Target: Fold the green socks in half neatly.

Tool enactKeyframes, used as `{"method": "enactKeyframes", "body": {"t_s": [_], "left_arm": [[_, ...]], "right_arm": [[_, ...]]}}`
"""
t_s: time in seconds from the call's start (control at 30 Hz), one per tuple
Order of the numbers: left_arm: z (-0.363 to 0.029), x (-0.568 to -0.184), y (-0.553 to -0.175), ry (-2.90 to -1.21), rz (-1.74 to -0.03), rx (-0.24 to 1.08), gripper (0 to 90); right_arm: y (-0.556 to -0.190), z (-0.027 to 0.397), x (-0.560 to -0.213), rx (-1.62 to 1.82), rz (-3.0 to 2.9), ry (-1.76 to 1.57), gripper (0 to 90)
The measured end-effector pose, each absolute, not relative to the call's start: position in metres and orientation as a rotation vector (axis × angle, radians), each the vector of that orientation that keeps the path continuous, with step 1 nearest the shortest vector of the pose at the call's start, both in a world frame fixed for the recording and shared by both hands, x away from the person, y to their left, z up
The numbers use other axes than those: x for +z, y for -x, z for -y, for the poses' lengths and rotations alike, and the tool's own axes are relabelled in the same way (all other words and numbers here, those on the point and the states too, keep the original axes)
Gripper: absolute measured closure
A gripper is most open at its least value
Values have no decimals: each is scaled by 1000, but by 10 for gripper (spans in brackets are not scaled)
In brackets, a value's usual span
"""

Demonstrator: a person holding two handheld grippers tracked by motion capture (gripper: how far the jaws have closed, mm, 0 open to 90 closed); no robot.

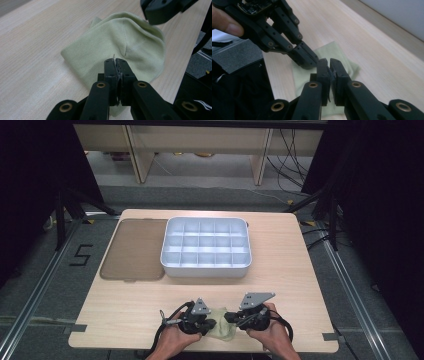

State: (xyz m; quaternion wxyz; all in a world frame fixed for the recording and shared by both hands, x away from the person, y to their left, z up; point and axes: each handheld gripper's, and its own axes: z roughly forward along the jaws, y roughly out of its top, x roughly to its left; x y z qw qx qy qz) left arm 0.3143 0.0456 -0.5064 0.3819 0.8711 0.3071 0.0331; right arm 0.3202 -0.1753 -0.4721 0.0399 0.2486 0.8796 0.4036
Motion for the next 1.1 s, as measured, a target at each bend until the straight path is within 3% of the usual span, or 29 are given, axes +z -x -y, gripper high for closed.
{"method": "enactKeyframes", "body": {"t_s": [0.4, 0.8, 1.1], "left_arm": [[-48, -507, -314, -2224, -772, 78, 853], [-46, -507, -310, -2217, -777, 83, 836], [-47, -506, -310, -2230, -762, 87, 836]], "right_arm": [[-320, 183, -496, 1035, -2732, -775, 882], [-315, 184, -478, 1146, -2691, -758, 885], [-309, 170, -492, 1057, -2764, -717, 885]]}}
